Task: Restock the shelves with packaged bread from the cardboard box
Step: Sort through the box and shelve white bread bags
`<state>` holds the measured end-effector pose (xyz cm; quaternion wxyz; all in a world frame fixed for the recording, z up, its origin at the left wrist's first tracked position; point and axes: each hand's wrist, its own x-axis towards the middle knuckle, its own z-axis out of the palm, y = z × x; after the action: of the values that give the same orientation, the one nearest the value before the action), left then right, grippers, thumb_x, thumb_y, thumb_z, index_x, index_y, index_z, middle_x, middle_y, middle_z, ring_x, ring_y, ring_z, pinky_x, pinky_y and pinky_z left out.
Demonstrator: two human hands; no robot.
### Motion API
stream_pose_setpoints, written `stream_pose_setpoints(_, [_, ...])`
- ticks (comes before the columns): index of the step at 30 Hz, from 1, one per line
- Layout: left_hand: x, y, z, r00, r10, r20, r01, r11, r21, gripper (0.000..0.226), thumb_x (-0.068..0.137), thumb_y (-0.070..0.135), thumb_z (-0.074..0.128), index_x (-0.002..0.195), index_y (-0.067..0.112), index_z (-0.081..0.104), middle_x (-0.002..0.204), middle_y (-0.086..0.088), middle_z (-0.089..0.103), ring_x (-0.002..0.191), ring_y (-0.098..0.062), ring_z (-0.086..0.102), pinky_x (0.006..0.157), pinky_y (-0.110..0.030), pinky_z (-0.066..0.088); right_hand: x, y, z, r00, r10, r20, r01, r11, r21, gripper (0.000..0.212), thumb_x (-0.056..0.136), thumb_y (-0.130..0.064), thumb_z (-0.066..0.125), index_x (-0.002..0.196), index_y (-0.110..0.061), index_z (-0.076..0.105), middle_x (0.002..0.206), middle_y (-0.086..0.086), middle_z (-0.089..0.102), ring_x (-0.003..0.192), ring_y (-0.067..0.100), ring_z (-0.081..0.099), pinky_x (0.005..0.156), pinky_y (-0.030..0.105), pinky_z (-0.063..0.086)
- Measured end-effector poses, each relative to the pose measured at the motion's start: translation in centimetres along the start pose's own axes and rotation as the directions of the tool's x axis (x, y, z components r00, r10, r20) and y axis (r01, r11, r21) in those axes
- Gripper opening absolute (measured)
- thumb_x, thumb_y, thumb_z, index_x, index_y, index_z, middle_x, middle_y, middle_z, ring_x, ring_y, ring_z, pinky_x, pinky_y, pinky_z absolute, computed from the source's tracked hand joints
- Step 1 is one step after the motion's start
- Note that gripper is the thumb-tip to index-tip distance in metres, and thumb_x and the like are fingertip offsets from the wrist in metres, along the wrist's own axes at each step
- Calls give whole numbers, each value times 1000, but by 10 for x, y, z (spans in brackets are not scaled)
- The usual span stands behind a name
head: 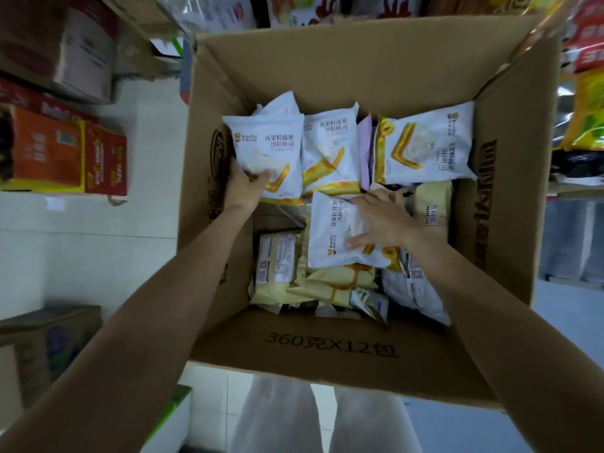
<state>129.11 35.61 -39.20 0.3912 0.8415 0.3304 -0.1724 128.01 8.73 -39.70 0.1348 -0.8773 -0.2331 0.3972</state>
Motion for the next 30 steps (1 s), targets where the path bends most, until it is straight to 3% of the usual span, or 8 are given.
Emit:
stream_pose_setpoints(3, [5,-4,4,1000,-22,-10,21,998,-53,83,80,35,73,143,8,26,141,-7,45,129,-24,43,105,-35,38,3,-7,-6,999,-19,-37,19,1000,-13,92,68,-70,62,139,-20,33,132,1,46,128,24,30,100,41,17])
stream_pose_setpoints(7, [5,-11,6,999,-46,24,49,986,-159,88,73,35,79,142,11,30,139,-2,48,127,-20,46,102,-34,40,7,-16,-9,982,-86,169,123,967,-224,81,70,-67,63,132,-19,43,128,4,41,123,25,31,103,40,25])
stream_pose_setpoints(11, [-5,-11,7,997,71,40,-63,980,-187,83,79,19,76,141,14,20,124,8,46,114,-9,44,96,-29,40,2,-21,-6,964,-85,251,101,994,-51,83,70,-54,74,134,-18,35,128,3,46,114,23,46,79,33,39])
stream_pose_setpoints(14, [-13,-9,1,996,84,18,-81,986,-147,71,85,23,69,137,15,23,119,5,55,110,-16,54,93,-35,46,-16,-15,-10,992,17,122,-28,995,93,72,75,-51,71,129,-19,34,120,4,54,100,26,55,70,34,44])
stream_pose_setpoints(16, [-18,-9,-7,997,64,-38,-67,994,-84,66,85,32,68,135,17,27,119,-4,61,105,-26,60,89,-42,50,-34,-8,-12,988,134,-75,-117,972,203,65,83,-46,65,133,-19,33,121,4,55,100,30,57,69,36,46])
stream_pose_setpoints(20, [-34,-6,-20,999,15,-33,-19,992,-124,62,83,34,70,132,10,40,125,-8,58,113,-26,56,90,-33,46,-79,-3,-16,816,335,-471,-109,890,443,48,90,-30,60,129,-12,39,108,9,63,85,32,63,60,39,50])
stream_pose_setpoints(24, [-63,5,-39,997,50,-61,-57,990,-129,49,84,34,69,123,11,50,118,-4,62,110,-23,58,86,-30,46,-119,-14,-33,695,459,-554,-61,805,590,43,88,-26,64,121,-7,46,102,11,65,87,28,64,61,31,44])
stream_pose_setpoints(30, [-122,42,-96,960,165,-225,-219,945,-244,57,84,29,70,128,14,38,111,-1,59,102,-23,60,85,-39,51,-164,-61,-93,640,515,-570,168,630,758,59,86,-24,66,135,-16,35,115,-11,58,103,12,60,83,35,52])
